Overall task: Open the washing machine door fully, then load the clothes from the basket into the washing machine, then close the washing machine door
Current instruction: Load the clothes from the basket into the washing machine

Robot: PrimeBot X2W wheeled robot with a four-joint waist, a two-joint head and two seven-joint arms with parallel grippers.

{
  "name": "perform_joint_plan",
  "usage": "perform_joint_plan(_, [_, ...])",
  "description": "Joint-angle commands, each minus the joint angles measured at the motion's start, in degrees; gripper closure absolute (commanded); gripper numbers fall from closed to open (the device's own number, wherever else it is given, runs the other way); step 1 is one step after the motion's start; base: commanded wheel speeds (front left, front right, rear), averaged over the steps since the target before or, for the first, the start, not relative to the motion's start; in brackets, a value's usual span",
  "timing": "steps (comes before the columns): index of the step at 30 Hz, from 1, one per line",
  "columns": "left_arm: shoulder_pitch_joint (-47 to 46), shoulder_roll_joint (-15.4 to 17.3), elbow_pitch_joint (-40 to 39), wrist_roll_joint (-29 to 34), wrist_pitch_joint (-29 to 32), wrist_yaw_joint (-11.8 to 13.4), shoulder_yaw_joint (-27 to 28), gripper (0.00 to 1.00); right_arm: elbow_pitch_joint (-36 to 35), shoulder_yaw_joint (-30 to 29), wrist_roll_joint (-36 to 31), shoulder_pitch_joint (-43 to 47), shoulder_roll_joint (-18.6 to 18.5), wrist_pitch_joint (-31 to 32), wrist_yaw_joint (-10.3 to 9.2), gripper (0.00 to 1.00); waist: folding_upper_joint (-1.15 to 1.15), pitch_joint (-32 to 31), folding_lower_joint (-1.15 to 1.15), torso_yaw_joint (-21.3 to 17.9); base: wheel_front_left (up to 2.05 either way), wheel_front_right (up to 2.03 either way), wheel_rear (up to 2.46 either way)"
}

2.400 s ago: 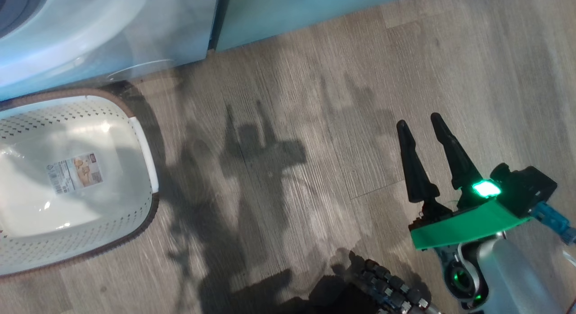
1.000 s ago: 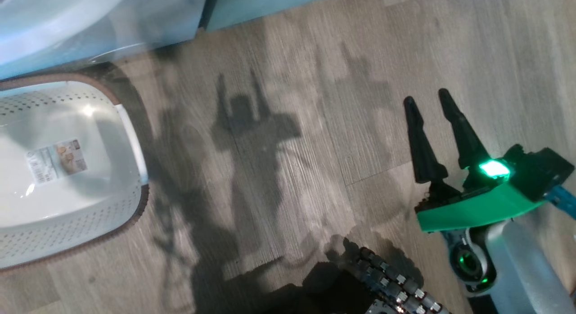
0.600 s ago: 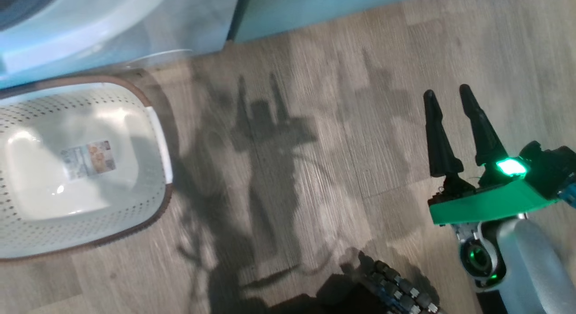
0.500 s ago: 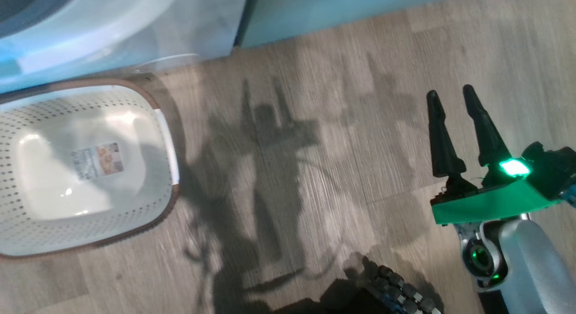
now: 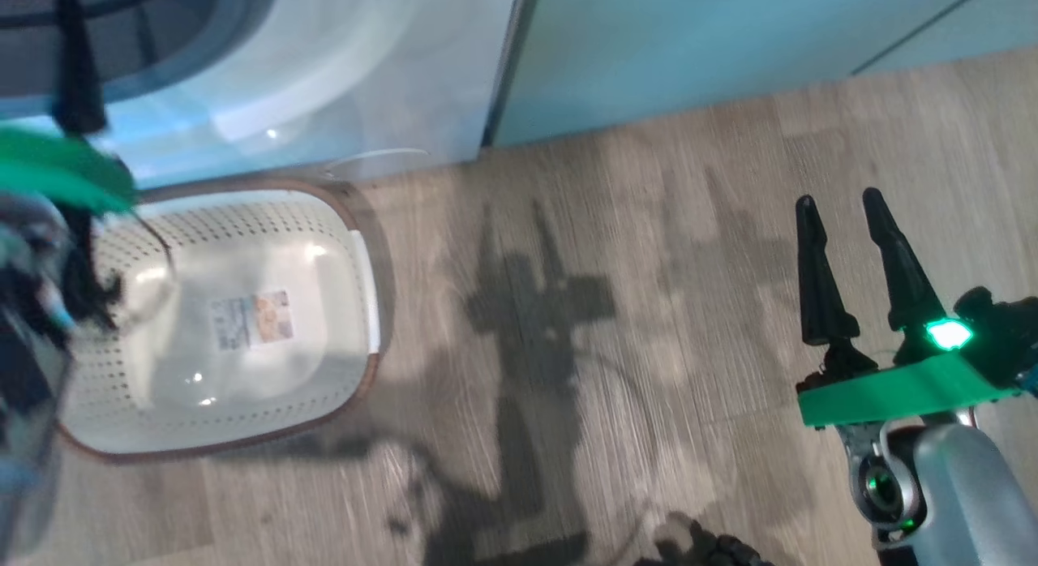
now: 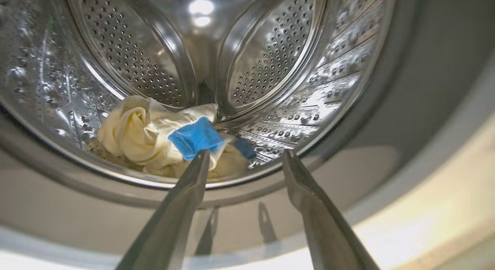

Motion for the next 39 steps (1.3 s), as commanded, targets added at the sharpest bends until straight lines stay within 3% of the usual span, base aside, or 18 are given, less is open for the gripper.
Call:
perform_joint_plan(1, [3.0,2.0,-5.6,-0.3,-0.5,2.0,3.4,0.00,-1.3,0.3,-0.6,1.1,-0.5,-0.4,-0.16,0.00,0.00,-2.2,0.01,1.4,0.00,0.00,0.00])
perform_joint_plan(8, [20.3,-0.5,-23.2,1.7,-0.7,9.2,6.0,0.00,-0.3,-0.9,-2.8,3.3,-0.5,-0.4,-0.16,0.00,0.00,-7.3,0.01,4.0,0.00,0.00,0.00])
perform_joint_plan(18, [36.0,-6.3,-33.4,5.0,-0.8,13.8,4.0,0.00,1.4,-1.5,-6.0,7.2,-0.5,-0.4,-0.16,0.00,0.00,-15.6,0.01,8.4,0.00,0.00,0.00])
perform_joint_plan(23, [39.9,-8.8,-33.7,5.7,-0.8,14.2,3.0,0.00,2.0,-1.9,-7.0,9.0,-0.5,-0.4,-0.16,0.00,0.00,-19.4,0.01,10.4,0.00,0.00,0.00])
perform_joint_plan(30, [43.3,-11.4,-32.4,6.6,-0.8,12.7,1.4,0.00,2.8,-2.4,-7.8,12.0,-0.5,-0.4,-0.16,0.00,0.00,-24.0,0.01,12.2,0.00,0.00,0.00])
perform_joint_plan(39, [46.2,-12.4,-31.2,6.1,-0.8,10.0,-0.5,0.00,1.2,-2.8,-9.0,15.9,-0.5,1.2,-0.16,0.00,0.00,-28.5,0.01,13.4,0.00,0.00,0.00])
